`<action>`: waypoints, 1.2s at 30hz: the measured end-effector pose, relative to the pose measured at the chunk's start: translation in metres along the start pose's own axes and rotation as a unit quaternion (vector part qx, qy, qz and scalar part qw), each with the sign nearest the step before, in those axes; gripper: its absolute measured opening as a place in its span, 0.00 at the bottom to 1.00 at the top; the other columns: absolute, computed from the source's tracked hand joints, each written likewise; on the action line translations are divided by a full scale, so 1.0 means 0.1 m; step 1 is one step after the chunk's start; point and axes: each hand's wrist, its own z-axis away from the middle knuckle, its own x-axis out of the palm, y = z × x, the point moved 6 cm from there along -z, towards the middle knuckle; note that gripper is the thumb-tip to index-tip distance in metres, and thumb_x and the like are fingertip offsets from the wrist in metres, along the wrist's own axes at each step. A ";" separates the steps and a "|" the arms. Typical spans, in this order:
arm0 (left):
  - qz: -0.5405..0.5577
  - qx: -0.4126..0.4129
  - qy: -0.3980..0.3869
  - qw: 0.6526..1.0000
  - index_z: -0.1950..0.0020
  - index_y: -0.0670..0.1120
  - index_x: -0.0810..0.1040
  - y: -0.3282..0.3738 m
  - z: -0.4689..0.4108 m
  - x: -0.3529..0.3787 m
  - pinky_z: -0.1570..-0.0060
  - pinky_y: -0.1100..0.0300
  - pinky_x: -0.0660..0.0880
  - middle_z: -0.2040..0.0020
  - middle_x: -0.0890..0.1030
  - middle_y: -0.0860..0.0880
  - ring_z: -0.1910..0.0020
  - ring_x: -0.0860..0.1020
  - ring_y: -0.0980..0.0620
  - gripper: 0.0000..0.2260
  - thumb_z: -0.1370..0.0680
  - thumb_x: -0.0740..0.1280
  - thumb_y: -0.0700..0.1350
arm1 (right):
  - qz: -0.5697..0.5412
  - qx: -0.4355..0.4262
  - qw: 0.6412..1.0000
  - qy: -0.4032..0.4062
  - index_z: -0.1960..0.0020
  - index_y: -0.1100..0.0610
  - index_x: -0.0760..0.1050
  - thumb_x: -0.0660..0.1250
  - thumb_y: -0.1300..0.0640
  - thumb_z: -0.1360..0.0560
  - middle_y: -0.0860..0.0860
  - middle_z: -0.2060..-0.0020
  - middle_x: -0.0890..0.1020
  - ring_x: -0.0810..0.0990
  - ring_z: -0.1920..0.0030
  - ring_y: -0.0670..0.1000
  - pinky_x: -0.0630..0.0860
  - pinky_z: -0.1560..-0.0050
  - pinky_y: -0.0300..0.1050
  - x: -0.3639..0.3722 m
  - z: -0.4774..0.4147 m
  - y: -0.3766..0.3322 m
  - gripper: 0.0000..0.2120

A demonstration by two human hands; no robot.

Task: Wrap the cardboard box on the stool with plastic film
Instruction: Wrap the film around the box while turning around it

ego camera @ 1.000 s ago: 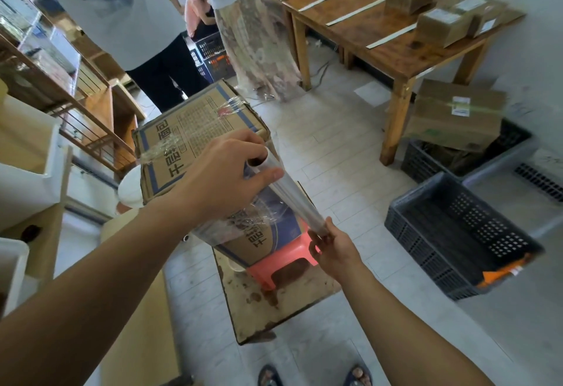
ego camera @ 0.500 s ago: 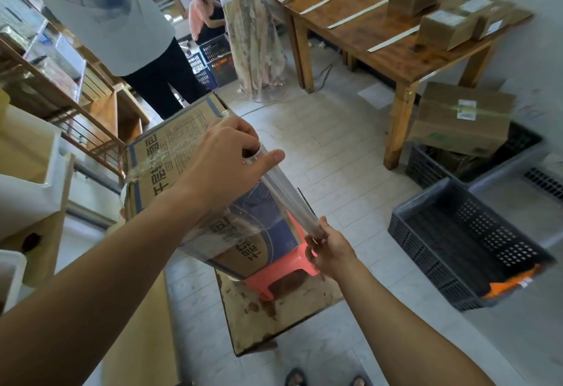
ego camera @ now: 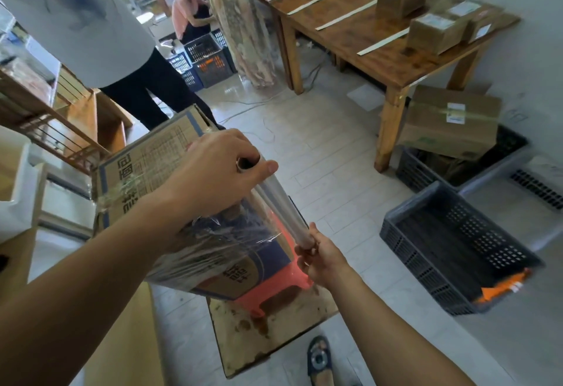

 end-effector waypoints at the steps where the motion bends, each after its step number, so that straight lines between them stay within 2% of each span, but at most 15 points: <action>1: 0.001 -0.004 -0.002 1.000 0.69 0.63 0.73 0.00 -0.02 -0.01 0.46 0.42 0.75 0.54 0.78 0.57 0.51 0.77 0.49 0.16 0.25 0.59 0.68 | -0.001 0.003 1.000 0.003 0.43 0.58 0.78 0.68 0.43 0.22 0.53 0.60 0.79 0.78 0.63 0.48 0.72 0.66 0.40 0.02 -0.03 0.00 0.19; 4: 0.006 -0.003 0.001 1.000 0.72 0.64 0.68 0.02 -0.09 -0.01 0.46 0.42 0.75 0.56 0.76 0.59 0.52 0.76 0.49 0.17 0.25 0.61 0.67 | 0.013 0.001 1.000 0.004 0.39 0.58 0.78 0.67 0.42 0.22 0.52 0.58 0.79 0.78 0.63 0.47 0.71 0.65 0.39 0.10 -0.11 -0.03 0.21; 7: -0.009 -0.009 -0.004 1.000 0.67 0.61 0.75 -0.03 -0.14 0.02 0.46 0.43 0.75 0.55 0.75 0.60 0.51 0.75 0.53 0.16 0.25 0.59 0.68 | 0.031 0.007 0.999 0.002 0.42 0.55 0.80 0.66 0.42 0.22 0.50 0.61 0.79 0.76 0.66 0.46 0.67 0.67 0.38 0.19 -0.21 -0.04 0.19; 9: -0.015 -0.021 -0.005 1.000 0.65 0.56 0.80 -0.06 -0.15 0.05 0.46 0.44 0.75 0.55 0.74 0.60 0.52 0.75 0.54 0.23 0.25 0.56 0.70 | 0.037 0.016 0.999 -0.002 0.47 0.54 0.80 0.65 0.42 0.21 0.48 0.68 0.80 0.75 0.70 0.45 0.62 0.69 0.38 0.25 -0.26 -0.05 0.15; 11: -0.016 -0.042 0.010 0.999 0.62 0.53 0.84 -0.07 -0.16 0.05 0.45 0.44 0.75 0.54 0.75 0.58 0.51 0.74 0.55 0.27 0.25 0.55 0.70 | 0.038 0.025 0.999 -0.014 0.47 0.54 0.79 0.65 0.43 0.21 0.48 0.71 0.79 0.74 0.73 0.46 0.61 0.71 0.39 0.31 -0.30 -0.08 0.15; 15: -0.007 -0.091 0.025 0.996 0.62 0.50 0.84 -0.08 -0.20 0.04 0.45 0.45 0.75 0.53 0.74 0.57 0.50 0.73 0.55 0.20 0.23 0.61 0.62 | 0.025 0.045 0.998 -0.026 0.47 0.56 0.79 0.65 0.47 0.19 0.51 0.64 0.78 0.75 0.66 0.48 0.70 0.74 0.40 0.34 -0.36 -0.19 0.12; 19: -0.005 -0.129 0.022 0.991 0.66 0.50 0.79 -0.06 -0.26 0.03 0.49 0.52 0.77 0.50 0.75 0.54 0.50 0.73 0.55 0.14 0.22 0.66 0.52 | -0.014 0.073 0.995 -0.061 0.34 0.60 0.76 0.64 0.53 0.18 0.55 0.54 0.78 0.77 0.60 0.49 0.75 0.72 0.39 0.36 -0.44 -0.31 0.16; 22: -0.005 -0.162 0.027 0.986 0.64 0.47 0.81 -0.06 -0.29 0.04 0.49 0.54 0.76 0.50 0.74 0.54 0.49 0.72 0.55 0.12 0.23 0.68 0.50 | 0.042 0.098 0.991 -0.083 0.40 0.57 0.77 0.63 0.53 0.18 0.55 0.54 0.78 0.79 0.60 0.49 0.75 0.67 0.41 0.34 -0.48 -0.39 0.11; 24: -0.008 -0.175 0.023 0.984 0.60 0.47 0.84 -0.06 -0.31 0.05 0.45 0.48 0.77 0.48 0.74 0.53 0.47 0.73 0.53 0.10 0.23 0.68 0.50 | 0.099 0.128 0.983 -0.085 0.41 0.59 0.78 0.65 0.50 0.20 0.53 0.60 0.80 0.80 0.66 0.49 0.72 0.67 0.41 0.33 -0.45 -0.47 0.14; 26: 0.000 -0.182 0.001 0.983 0.57 0.48 0.84 -0.06 -0.34 0.05 0.42 0.44 0.74 0.46 0.74 0.54 0.44 0.72 0.52 0.09 0.22 0.67 0.50 | 0.148 0.167 0.972 -0.073 0.48 0.61 0.80 0.65 0.42 0.22 0.54 0.69 0.79 0.78 0.74 0.49 0.71 0.73 0.39 0.32 -0.42 -0.55 0.21; 28: -0.002 -0.193 -0.022 0.981 0.57 0.50 0.83 -0.06 -0.36 0.06 0.40 0.43 0.73 0.45 0.73 0.55 0.43 0.71 0.53 0.08 0.22 0.68 0.51 | 0.196 0.185 0.961 -0.060 0.54 0.62 0.79 0.66 0.40 0.22 0.53 0.75 0.77 0.74 0.80 0.48 0.70 0.78 0.37 0.30 -0.46 -0.63 0.23; 30: -0.014 -0.215 -0.031 0.976 0.59 0.48 0.82 -0.09 -0.38 0.07 0.40 0.43 0.73 0.45 0.72 0.54 0.42 0.70 0.52 0.11 0.23 0.67 0.53 | 0.223 0.192 0.954 -0.056 0.49 0.61 0.78 0.68 0.44 0.22 0.52 0.74 0.75 0.70 0.80 0.47 0.67 0.77 0.38 0.31 -0.53 -0.68 0.18; 32: -0.025 -0.240 -0.026 0.970 0.62 0.44 0.81 -0.13 -0.41 0.08 0.41 0.43 0.74 0.46 0.72 0.54 0.43 0.70 0.50 0.16 0.26 0.64 0.56 | 0.202 0.189 0.959 -0.058 0.49 0.58 0.77 0.68 0.46 0.22 0.51 0.71 0.72 0.69 0.77 0.46 0.64 0.73 0.39 0.36 -0.62 -0.70 0.14; 34: -0.029 -0.267 -0.017 0.963 0.64 0.44 0.81 -0.16 -0.44 0.09 0.42 0.43 0.73 0.46 0.73 0.54 0.43 0.70 0.51 0.23 0.24 0.61 0.62 | 0.177 0.174 0.966 -0.074 0.50 0.54 0.78 0.66 0.46 0.21 0.50 0.72 0.74 0.70 0.74 0.45 0.62 0.68 0.39 0.43 -0.69 -0.71 0.10; 36: -0.026 -0.290 0.009 0.957 0.67 0.46 0.80 -0.19 -0.47 0.09 0.42 0.42 0.73 0.46 0.74 0.53 0.43 0.70 0.51 0.26 0.24 0.60 0.66 | 0.148 0.161 0.971 -0.097 0.45 0.52 0.79 0.64 0.48 0.20 0.49 0.72 0.77 0.72 0.71 0.45 0.63 0.65 0.40 0.49 -0.72 -0.74 0.10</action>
